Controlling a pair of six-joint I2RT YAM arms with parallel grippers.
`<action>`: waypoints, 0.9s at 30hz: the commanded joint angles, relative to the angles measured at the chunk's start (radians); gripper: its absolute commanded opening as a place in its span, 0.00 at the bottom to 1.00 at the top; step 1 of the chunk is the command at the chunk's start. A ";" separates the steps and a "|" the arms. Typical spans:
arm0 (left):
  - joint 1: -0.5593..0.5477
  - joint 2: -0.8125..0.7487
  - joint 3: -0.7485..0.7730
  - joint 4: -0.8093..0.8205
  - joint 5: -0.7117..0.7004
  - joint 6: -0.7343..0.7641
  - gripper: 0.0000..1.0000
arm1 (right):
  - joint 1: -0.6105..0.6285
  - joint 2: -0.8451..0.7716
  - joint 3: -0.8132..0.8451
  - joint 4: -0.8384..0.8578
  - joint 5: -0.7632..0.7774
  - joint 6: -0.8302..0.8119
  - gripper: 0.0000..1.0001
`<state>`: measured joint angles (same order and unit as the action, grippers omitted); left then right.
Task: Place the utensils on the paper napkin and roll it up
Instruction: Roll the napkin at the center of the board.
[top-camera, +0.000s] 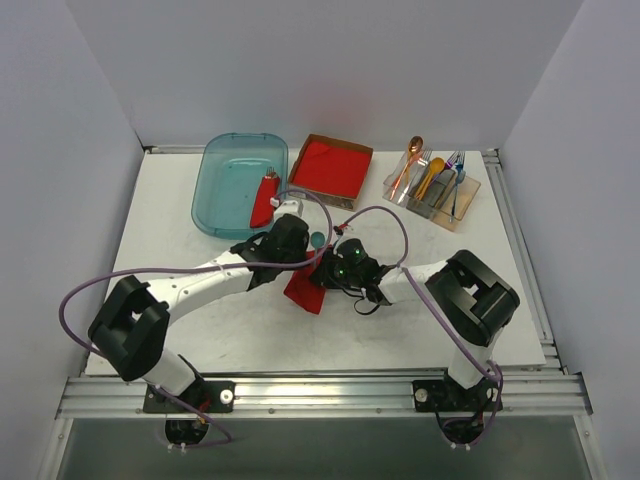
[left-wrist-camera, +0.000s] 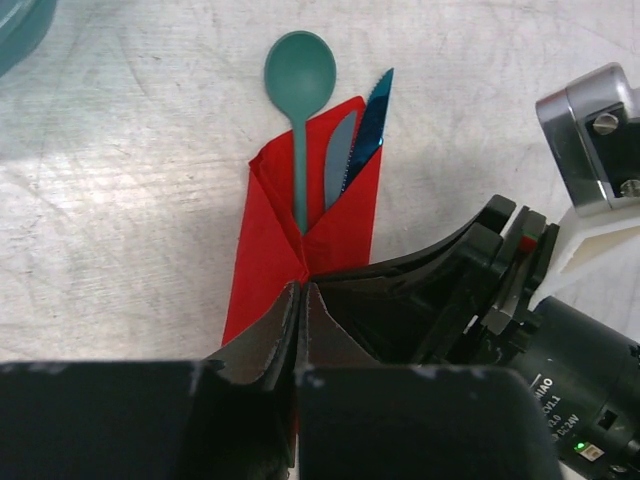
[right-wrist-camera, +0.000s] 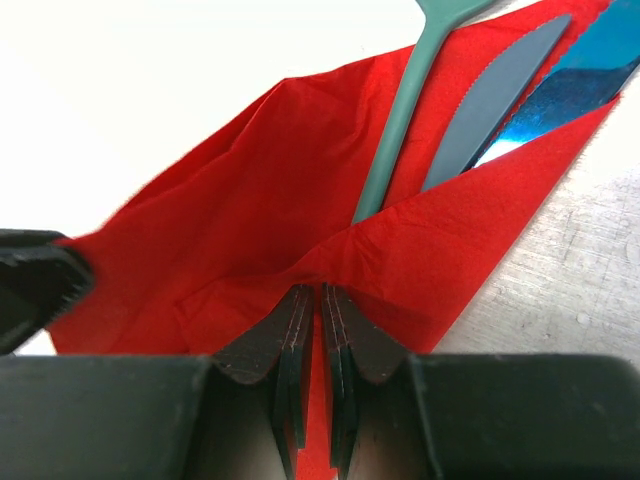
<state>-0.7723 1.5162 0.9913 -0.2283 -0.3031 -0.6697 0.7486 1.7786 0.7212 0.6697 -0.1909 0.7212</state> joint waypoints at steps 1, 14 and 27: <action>-0.010 0.033 0.056 0.024 0.050 -0.021 0.02 | 0.005 0.025 0.018 -0.028 0.005 0.001 0.11; -0.077 0.053 0.099 0.053 0.068 -0.039 0.02 | -0.002 0.028 0.009 -0.025 0.010 0.020 0.11; -0.084 0.071 0.095 0.066 0.055 -0.045 0.02 | -0.014 -0.018 -0.043 -0.007 0.039 0.049 0.13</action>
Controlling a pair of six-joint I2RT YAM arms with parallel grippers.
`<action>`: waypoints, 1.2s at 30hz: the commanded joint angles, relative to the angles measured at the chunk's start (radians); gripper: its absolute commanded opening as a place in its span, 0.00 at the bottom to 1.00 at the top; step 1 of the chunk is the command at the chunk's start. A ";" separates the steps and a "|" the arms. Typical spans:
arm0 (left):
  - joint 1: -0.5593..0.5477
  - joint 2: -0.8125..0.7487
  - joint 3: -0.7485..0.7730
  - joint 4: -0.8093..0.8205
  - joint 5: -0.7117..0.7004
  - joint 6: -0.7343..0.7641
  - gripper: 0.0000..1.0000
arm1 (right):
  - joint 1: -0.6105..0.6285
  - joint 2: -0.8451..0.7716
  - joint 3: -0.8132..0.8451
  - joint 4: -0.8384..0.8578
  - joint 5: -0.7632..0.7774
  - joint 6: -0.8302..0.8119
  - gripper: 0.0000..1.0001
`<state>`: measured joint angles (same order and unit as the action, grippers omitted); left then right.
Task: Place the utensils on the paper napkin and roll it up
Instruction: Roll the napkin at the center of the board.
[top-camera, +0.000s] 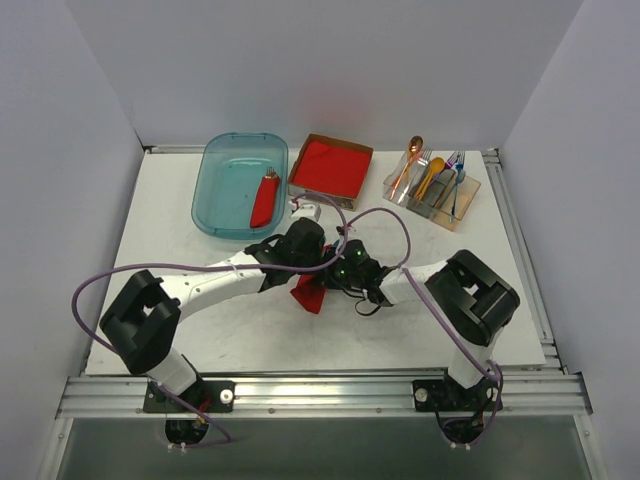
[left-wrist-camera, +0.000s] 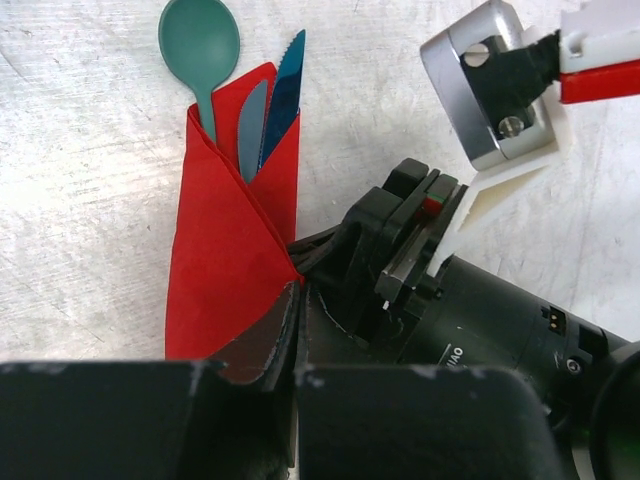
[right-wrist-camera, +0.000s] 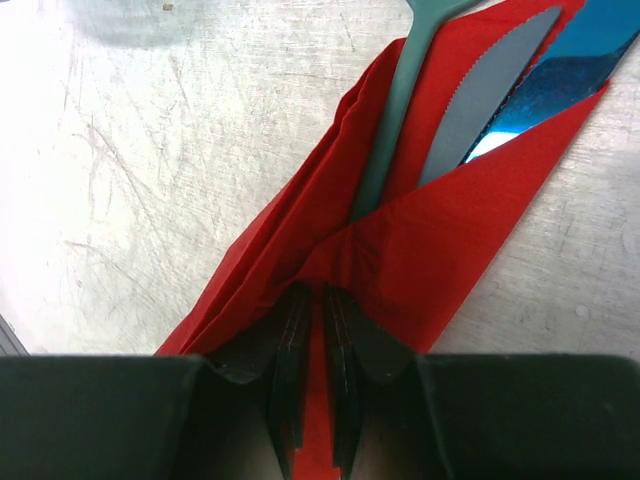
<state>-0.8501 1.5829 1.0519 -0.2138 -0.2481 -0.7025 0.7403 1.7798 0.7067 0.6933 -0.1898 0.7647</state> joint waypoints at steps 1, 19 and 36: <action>-0.007 0.005 0.034 0.051 -0.002 -0.012 0.02 | -0.007 -0.032 -0.035 -0.031 0.042 0.010 0.13; -0.006 0.019 0.028 0.050 -0.028 -0.011 0.02 | -0.010 -0.103 -0.124 0.049 0.027 0.041 0.15; 0.000 0.029 0.019 0.051 -0.046 -0.008 0.02 | 0.039 -0.155 -0.138 0.045 0.015 0.010 0.00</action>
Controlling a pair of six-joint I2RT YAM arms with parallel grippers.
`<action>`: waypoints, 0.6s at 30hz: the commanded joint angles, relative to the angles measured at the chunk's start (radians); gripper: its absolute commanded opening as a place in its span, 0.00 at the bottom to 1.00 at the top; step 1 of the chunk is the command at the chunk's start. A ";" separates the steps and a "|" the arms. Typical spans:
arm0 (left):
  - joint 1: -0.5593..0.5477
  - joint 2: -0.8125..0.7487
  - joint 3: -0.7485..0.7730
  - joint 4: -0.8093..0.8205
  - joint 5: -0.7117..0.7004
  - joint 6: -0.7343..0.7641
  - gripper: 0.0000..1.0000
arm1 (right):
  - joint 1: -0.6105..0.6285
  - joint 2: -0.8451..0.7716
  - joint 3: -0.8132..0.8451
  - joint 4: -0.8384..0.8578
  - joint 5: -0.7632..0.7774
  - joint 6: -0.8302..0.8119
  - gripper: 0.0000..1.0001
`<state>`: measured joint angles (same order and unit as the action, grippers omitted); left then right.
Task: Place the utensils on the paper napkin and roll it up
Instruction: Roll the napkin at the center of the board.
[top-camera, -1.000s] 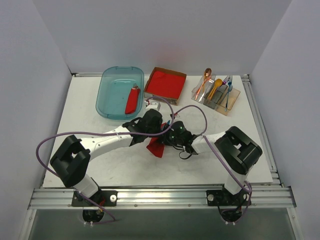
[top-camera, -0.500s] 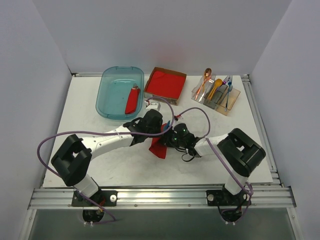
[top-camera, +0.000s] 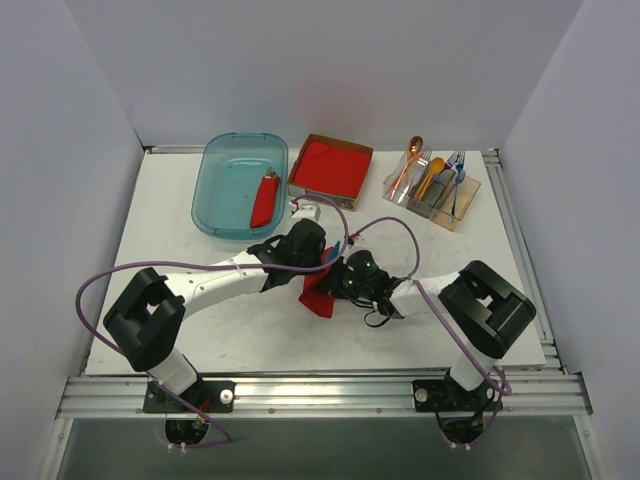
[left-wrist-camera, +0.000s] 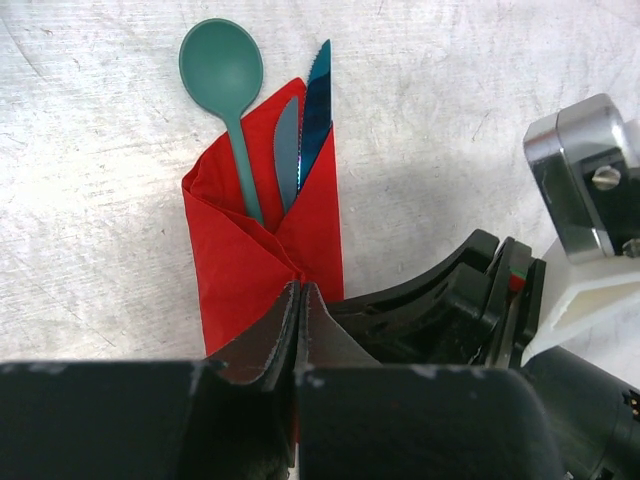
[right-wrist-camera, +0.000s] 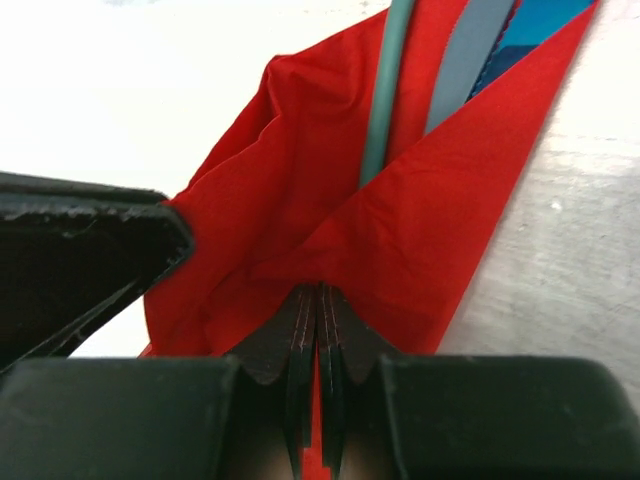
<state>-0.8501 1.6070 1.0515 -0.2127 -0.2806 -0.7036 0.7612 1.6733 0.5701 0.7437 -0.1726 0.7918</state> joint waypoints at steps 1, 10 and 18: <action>0.002 0.005 0.021 0.049 -0.014 -0.007 0.02 | 0.024 -0.050 -0.003 -0.010 0.001 -0.016 0.00; 0.002 0.004 0.016 0.049 -0.022 -0.002 0.03 | 0.067 -0.116 -0.022 -0.076 0.044 -0.005 0.00; 0.000 0.002 0.022 0.045 -0.020 0.003 0.02 | 0.095 -0.172 -0.059 -0.119 0.079 0.014 0.00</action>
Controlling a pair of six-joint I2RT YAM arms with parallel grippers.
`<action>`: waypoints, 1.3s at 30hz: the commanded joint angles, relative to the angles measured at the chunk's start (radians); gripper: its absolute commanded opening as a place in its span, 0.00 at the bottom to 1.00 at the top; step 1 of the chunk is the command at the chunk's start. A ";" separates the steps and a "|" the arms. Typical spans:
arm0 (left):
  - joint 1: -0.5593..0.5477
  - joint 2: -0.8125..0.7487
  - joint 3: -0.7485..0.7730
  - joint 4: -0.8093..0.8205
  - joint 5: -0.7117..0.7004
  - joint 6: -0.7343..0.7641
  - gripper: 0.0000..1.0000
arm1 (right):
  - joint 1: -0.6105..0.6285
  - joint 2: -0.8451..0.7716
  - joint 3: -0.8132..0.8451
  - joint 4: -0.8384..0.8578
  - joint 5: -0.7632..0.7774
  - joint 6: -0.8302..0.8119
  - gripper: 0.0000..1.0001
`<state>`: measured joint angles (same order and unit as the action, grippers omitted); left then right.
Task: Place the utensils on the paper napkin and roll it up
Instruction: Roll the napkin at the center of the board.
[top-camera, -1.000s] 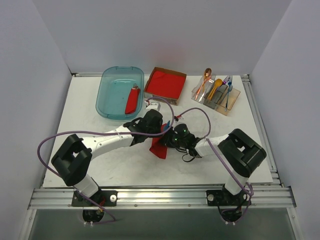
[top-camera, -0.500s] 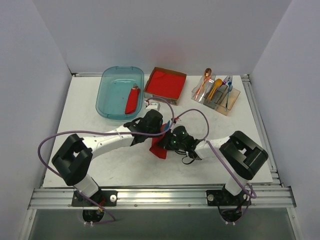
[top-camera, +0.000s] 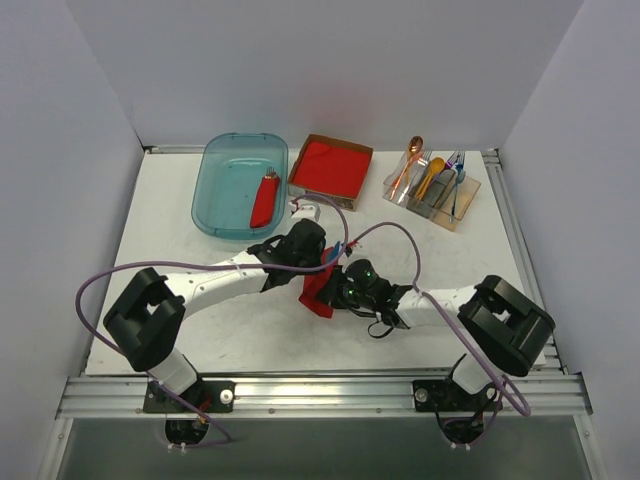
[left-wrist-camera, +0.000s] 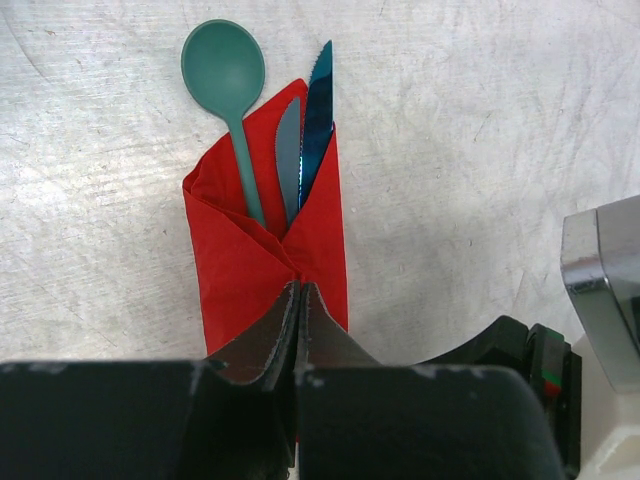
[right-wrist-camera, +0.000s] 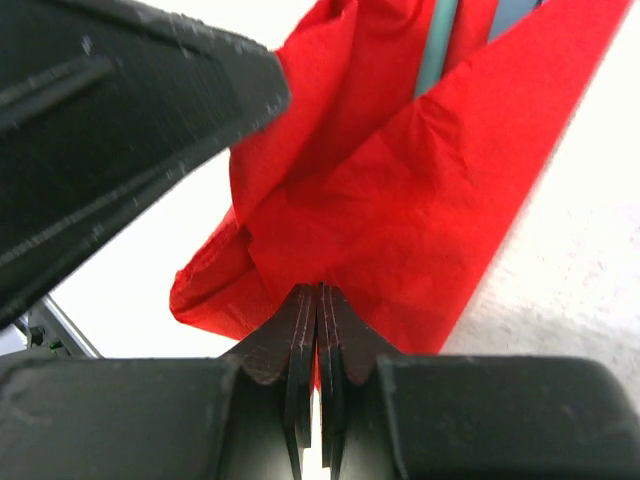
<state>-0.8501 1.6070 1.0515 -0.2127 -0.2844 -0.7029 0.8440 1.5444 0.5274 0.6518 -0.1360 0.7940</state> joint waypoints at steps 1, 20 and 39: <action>0.000 0.001 0.022 0.044 -0.018 0.003 0.02 | 0.013 -0.044 -0.021 -0.024 0.044 0.014 0.00; -0.010 -0.021 0.038 0.068 -0.012 -0.049 0.02 | 0.050 0.046 -0.023 0.025 0.041 0.025 0.00; -0.046 0.096 0.088 0.194 0.044 -0.127 0.02 | 0.050 0.048 -0.049 0.066 0.039 0.037 0.00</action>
<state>-0.8848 1.6901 1.0855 -0.0910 -0.2497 -0.8108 0.8902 1.5852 0.4885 0.6960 -0.1177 0.8227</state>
